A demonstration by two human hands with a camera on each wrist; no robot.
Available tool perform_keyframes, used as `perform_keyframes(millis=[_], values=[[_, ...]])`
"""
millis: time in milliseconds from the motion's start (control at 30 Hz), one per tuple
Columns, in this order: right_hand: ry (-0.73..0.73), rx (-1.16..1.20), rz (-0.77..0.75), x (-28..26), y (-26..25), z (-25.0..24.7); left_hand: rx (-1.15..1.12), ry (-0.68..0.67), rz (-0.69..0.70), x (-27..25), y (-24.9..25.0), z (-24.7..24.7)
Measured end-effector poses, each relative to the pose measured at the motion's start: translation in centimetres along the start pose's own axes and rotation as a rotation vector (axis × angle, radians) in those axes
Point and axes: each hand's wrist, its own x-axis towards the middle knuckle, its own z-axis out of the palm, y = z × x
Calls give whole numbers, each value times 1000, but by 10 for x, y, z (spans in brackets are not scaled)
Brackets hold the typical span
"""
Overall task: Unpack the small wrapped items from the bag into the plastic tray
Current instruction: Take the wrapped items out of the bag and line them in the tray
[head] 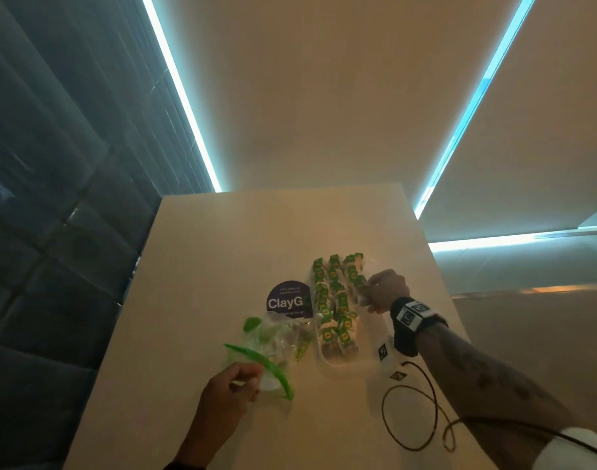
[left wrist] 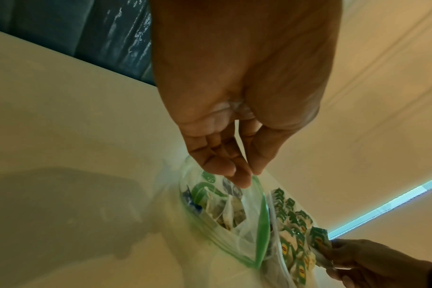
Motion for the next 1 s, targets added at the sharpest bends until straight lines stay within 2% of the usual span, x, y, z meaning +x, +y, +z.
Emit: perform_keyframes(millis=[300, 500, 767, 1000], values=[[33, -126, 47, 27, 4, 31, 5, -11, -54, -3, -5, 7], [46, -99, 61, 23, 6, 41, -2, -19, -83, -5, -2, 9], [29, -196, 88, 14, 9, 57, 20, -13, -95, -7, -10, 5], [9, -200, 76, 17, 11, 53, 16, 3, -102, -9, -18, 2]])
